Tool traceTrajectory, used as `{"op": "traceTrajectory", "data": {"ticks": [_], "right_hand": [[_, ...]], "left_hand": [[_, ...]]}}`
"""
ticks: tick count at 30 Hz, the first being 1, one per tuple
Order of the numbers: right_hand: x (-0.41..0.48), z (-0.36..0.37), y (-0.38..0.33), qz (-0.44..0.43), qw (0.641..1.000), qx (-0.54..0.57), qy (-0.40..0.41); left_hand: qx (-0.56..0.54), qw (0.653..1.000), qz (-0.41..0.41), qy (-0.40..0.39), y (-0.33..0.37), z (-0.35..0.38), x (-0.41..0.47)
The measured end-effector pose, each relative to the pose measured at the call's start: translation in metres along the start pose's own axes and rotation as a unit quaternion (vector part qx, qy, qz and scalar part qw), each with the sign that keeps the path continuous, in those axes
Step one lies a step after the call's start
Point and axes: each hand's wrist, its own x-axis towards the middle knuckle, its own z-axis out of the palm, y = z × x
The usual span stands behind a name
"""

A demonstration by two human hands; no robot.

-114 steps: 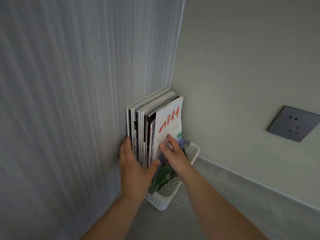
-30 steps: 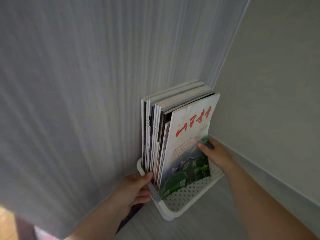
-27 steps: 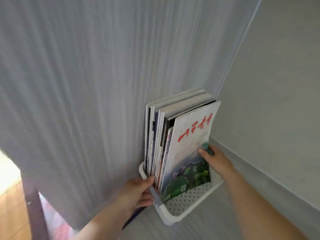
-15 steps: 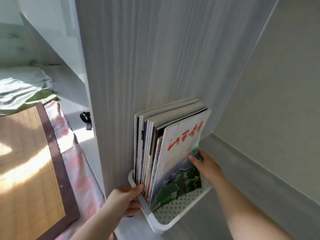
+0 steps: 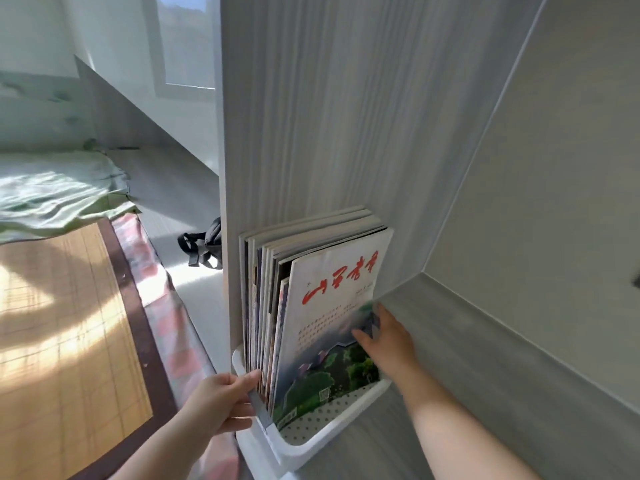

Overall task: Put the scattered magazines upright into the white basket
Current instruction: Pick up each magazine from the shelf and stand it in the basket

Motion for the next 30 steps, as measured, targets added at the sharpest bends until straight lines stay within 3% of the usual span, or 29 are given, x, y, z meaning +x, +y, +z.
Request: {"op": "traceTrajectory", "data": {"ticks": [4,6,8,10,18,23,26,30], "right_hand": [[-0.026,0.012,0.01,0.026,0.998,-0.009,0.054],[-0.039,0.018,0.014,0.076,0.988,0.093,0.095],[-0.052,0.022,0.012,0.125,0.954,0.242,0.124],[-0.062,0.025,0.006,0.154,0.928,0.322,0.107],[-0.085,0.036,-0.012,0.204,0.908,0.36,0.069],[-0.084,0.043,-0.021,0.218,0.891,0.377,0.129],[-0.084,0.047,-0.025,0.248,0.886,0.358,0.16],[-0.091,0.061,-0.035,0.266,0.872,0.384,0.143]], "left_hand": [[0.008,1.0,0.0,0.009,0.004,0.004,-0.008],[0.014,1.0,-0.001,0.016,0.005,0.006,-0.011],[0.026,1.0,-0.006,0.016,0.005,0.008,-0.013],[0.037,0.999,-0.004,0.009,0.005,0.007,-0.013],[0.06,0.995,-0.032,-0.071,0.007,-0.008,-0.002],[0.103,0.982,-0.047,-0.148,0.021,-0.021,0.009],[0.11,0.982,-0.029,-0.152,0.017,-0.025,0.014],[0.078,0.991,0.01,-0.113,0.016,-0.029,0.024]]}}
